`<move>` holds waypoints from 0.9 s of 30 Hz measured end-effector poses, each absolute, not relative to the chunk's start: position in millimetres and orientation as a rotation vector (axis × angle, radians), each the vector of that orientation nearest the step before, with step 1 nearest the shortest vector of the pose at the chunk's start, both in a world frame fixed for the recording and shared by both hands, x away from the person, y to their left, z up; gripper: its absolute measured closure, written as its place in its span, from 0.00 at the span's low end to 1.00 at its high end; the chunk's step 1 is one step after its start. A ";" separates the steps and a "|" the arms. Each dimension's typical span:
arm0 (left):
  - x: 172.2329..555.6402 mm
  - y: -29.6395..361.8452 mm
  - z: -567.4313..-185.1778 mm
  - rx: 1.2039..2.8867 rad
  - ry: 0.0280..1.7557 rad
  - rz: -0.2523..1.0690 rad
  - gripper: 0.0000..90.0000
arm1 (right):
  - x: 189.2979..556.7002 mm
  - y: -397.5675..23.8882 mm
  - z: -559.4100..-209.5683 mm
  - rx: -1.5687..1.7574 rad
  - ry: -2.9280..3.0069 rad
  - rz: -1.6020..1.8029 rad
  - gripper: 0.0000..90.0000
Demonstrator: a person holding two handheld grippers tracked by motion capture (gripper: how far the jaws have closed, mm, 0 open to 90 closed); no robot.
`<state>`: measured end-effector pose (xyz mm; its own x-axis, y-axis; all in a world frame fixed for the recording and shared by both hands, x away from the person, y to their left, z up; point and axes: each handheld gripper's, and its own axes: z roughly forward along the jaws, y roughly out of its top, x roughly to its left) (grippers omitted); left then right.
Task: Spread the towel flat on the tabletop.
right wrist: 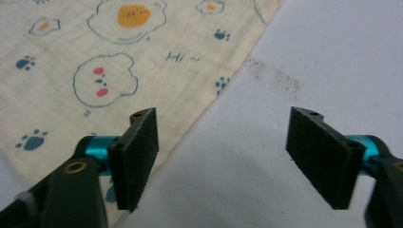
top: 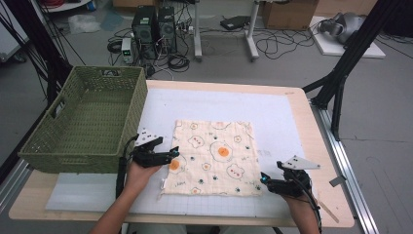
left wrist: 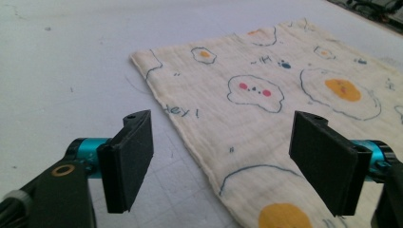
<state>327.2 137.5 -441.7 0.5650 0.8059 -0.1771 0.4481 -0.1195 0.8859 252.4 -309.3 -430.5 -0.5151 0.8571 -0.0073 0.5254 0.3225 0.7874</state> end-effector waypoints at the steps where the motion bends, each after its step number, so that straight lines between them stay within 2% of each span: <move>1: 325.3 138.1 -441.3 1.740 1.027 0.419 0.21 | 251.5 -310.3 -428.5 1.213 2.147 1.061 0.22; 5: 319.9 139.9 -436.6 1.696 0.930 0.391 0.21 | 248.8 -312.9 -421.1 1.168 2.081 1.080 0.13; 8: 318.2 142.5 -435.0 1.703 0.877 0.410 0.21 | 249.2 -317.1 -419.3 1.168 2.034 1.095 0.13; 27: 318.4 147.5 -436.4 1.721 0.899 0.423 0.23 | 252.0 -321.6 -418.5 1.184 2.004 1.143 0.13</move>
<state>318.4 147.5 -436.4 0.6491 0.7449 -0.1545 0.3550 -0.1170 0.9275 252.0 -321.6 -418.5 -0.4670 0.8838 -0.0299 0.4242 0.2535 0.8694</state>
